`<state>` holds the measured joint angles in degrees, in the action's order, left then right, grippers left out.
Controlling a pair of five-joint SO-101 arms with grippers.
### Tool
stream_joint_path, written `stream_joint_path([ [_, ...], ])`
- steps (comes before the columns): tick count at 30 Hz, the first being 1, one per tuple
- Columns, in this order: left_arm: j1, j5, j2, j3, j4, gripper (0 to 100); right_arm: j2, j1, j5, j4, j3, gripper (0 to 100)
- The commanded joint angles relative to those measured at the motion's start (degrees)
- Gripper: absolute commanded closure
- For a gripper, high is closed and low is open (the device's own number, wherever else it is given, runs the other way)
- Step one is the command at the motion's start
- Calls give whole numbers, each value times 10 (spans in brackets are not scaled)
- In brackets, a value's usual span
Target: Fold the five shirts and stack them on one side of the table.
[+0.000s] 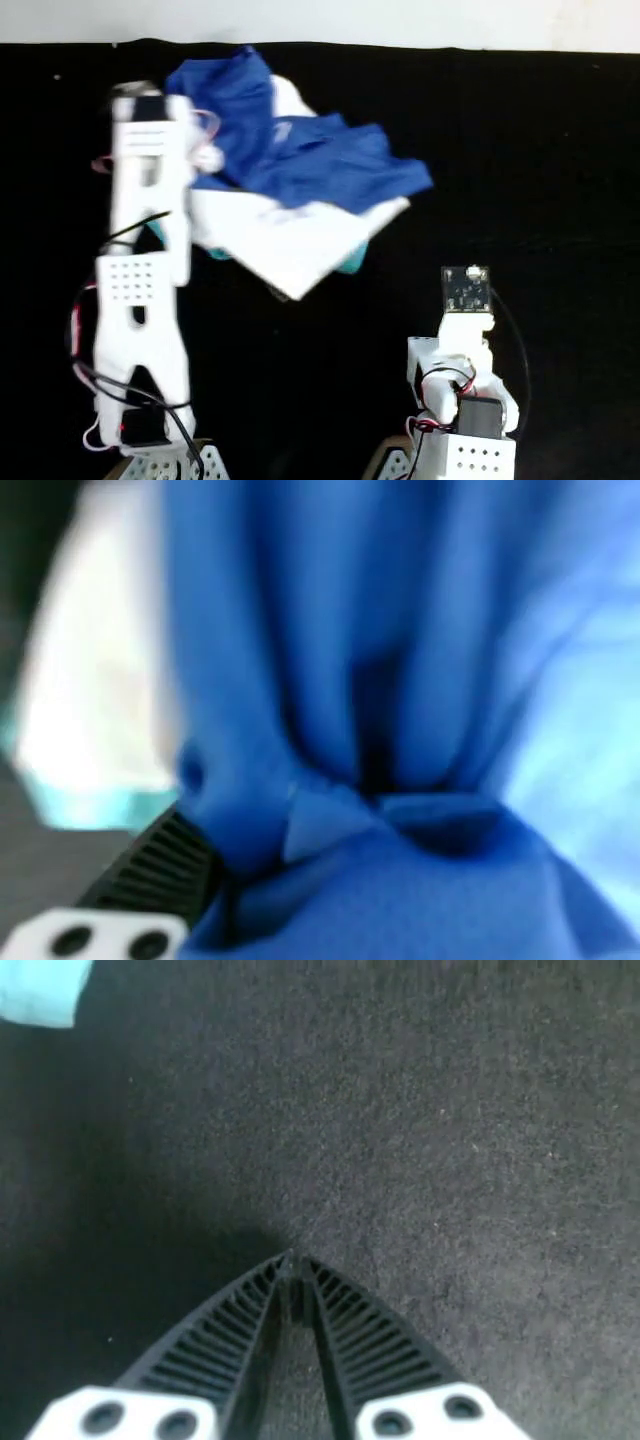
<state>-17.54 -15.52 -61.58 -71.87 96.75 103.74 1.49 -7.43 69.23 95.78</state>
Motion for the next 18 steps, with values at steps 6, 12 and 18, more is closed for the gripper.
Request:
stream_joint_path([
  [6,-302,161,50,-235,50,993,3,36,2,-211,77,993],
  [12,-439,243,170,-212,50,993,3,75,-192,-239,76,992],
  [18,-502,289,194,-213,50,992,-2,80,-206,-239,29,992],
])
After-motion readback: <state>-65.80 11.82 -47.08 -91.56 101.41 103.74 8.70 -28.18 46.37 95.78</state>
